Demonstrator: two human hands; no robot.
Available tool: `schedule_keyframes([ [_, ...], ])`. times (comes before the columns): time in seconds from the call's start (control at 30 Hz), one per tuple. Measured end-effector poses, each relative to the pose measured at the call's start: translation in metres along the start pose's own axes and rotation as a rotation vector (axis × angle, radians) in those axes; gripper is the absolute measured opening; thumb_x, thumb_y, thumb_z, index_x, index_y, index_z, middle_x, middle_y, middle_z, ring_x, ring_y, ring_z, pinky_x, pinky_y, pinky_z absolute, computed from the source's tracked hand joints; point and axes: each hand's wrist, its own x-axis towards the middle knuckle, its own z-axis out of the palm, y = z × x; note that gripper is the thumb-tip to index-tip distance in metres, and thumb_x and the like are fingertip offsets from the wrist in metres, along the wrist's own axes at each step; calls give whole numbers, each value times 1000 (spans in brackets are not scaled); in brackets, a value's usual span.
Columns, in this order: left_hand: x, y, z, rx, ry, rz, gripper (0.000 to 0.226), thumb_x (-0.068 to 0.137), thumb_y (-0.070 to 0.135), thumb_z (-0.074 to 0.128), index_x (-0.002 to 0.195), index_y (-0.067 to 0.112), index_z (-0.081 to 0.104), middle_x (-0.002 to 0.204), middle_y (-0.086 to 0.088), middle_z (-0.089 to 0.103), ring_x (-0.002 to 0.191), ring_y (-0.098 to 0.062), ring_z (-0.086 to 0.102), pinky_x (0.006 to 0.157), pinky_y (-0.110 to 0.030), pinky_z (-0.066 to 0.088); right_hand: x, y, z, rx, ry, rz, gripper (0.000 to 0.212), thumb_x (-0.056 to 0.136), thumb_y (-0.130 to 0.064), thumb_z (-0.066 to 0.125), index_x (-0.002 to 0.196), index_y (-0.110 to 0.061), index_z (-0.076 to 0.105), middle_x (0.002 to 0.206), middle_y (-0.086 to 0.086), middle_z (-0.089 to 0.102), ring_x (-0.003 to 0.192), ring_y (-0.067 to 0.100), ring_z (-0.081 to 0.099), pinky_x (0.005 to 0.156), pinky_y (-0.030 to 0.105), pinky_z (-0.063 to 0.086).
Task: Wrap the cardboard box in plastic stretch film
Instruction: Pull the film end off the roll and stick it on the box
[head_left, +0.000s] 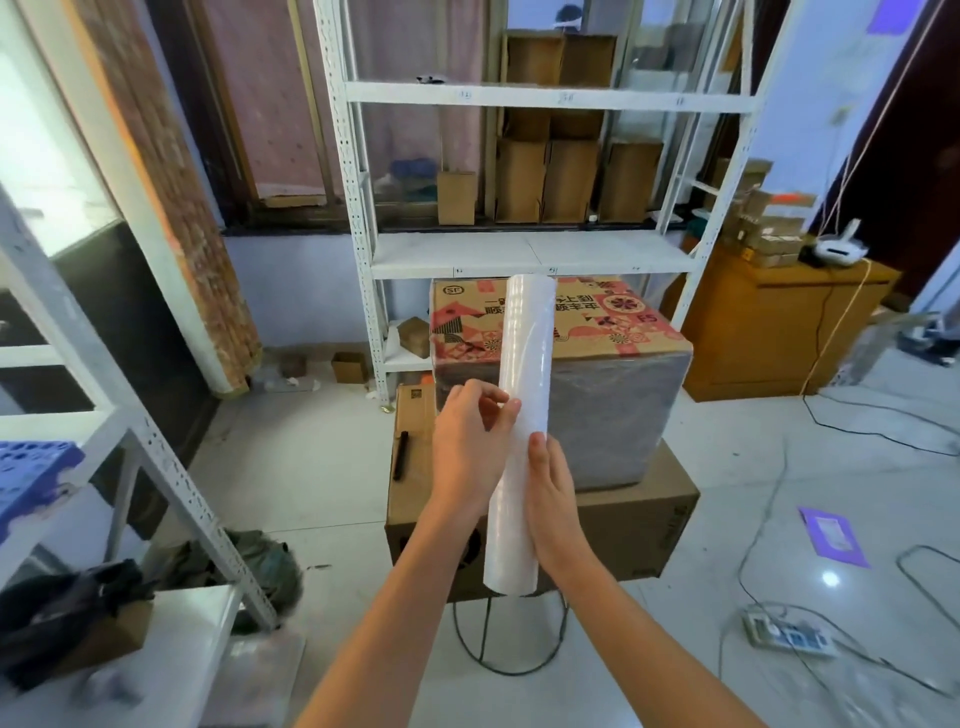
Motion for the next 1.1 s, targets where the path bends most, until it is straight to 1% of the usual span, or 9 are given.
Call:
schedule_keyframes([
  [0.2, 5, 15, 35, 37, -17, -45, 7, 93, 22, 58, 90, 26, 52, 94, 8, 55, 83, 0, 53, 73, -14, 42, 14, -1, -37, -11, -33, 13, 40, 93, -50, 40, 112, -16, 50, 94, 11, 65, 76, 20, 66, 63, 29, 56],
  [0.3, 6, 22, 55, -20, -13, -80, 9, 94, 19, 56, 88, 25, 52, 93, 7, 56, 83, -1, 54, 69, -14, 43, 24, 0, -56, -17, -34, 20, 37, 93, -52, 40, 111, -21, 51, 95, 9, 66, 80, 21, 67, 67, 32, 58],
  [0.4, 9, 25, 73, -36, -9, -94, 7, 95, 19, 54, 90, 24, 51, 87, 13, 55, 81, 1, 54, 64, -10, 41, 33, 2, -73, -14, -41, 24, 35, 91, -54, 42, 111, -26, 51, 96, 7, 66, 84, 25, 68, 69, 37, 59],
  [0.57, 15, 26, 89, -93, -18, -152, 18, 94, 18, 56, 87, 31, 46, 85, 12, 56, 78, 2, 57, 57, -7, 43, 43, 6, -91, -25, -73, 25, 41, 86, -61, 46, 112, -29, 52, 95, 5, 67, 83, 26, 68, 66, 33, 58],
  [0.67, 16, 24, 93, -193, -27, -205, 16, 92, 23, 59, 92, 31, 45, 82, 8, 57, 71, 7, 57, 56, -7, 45, 46, 11, -93, -52, -53, 31, 42, 87, -60, 45, 114, -28, 51, 99, 5, 66, 85, 24, 68, 67, 31, 58],
  [0.73, 18, 22, 94, -179, -15, -207, 12, 91, 30, 60, 92, 29, 49, 78, 7, 57, 66, 9, 55, 57, -8, 46, 46, 14, -90, -45, -46, 58, 43, 87, -59, 46, 113, -25, 51, 100, 8, 66, 87, 26, 68, 69, 34, 58],
  [0.87, 25, 15, 91, -135, 1, -222, 11, 94, 27, 56, 83, 27, 54, 79, 7, 59, 70, -3, 55, 61, -15, 43, 48, 15, -85, 19, -70, 155, 47, 83, -59, 53, 112, -21, 57, 100, 12, 67, 90, 33, 67, 79, 48, 56],
  [1.0, 30, 8, 83, -223, -40, -252, 12, 95, 22, 54, 82, 22, 54, 76, 1, 57, 66, -10, 52, 64, -22, 46, 58, 11, -85, 232, -160, 298, 44, 74, -52, 65, 105, -21, 66, 93, 14, 70, 77, 27, 68, 68, 40, 58],
  [1.1, 31, 5, 79, -285, -69, -261, 11, 95, 20, 52, 84, 20, 54, 73, -1, 55, 60, -7, 51, 59, -18, 47, 68, 7, -84, 297, -194, 329, 45, 73, -49, 67, 109, -22, 61, 95, 13, 70, 76, 27, 68, 66, 40, 58],
])
